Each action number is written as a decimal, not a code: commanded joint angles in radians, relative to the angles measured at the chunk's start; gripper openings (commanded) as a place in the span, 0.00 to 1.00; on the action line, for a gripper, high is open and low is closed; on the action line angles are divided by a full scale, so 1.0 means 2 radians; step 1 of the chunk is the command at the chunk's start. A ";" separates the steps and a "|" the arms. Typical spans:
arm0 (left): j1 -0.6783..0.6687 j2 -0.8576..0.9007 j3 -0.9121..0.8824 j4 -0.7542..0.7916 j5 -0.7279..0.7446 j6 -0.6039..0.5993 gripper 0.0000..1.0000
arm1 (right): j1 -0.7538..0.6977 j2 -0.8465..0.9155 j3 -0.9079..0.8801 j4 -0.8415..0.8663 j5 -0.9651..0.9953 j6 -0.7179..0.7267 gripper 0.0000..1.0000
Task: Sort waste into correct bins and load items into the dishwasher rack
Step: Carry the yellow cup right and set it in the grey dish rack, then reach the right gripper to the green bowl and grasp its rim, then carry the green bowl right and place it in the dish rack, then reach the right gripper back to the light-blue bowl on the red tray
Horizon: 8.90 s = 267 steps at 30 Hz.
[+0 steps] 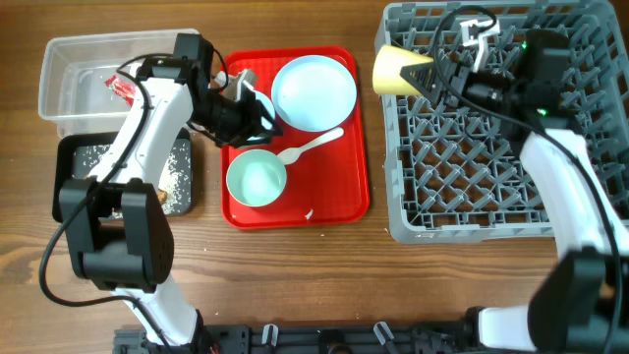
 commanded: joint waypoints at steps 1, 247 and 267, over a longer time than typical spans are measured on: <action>-0.003 -0.009 0.008 0.002 -0.150 0.006 0.35 | 0.002 -0.082 0.010 -0.076 0.141 -0.053 0.46; 0.182 -0.122 0.118 0.015 -0.228 -0.007 1.00 | 0.309 0.330 0.228 0.427 1.165 -0.701 1.00; 0.182 -0.122 0.118 0.015 -0.228 -0.007 1.00 | 0.411 0.315 0.229 0.225 0.982 -0.375 1.00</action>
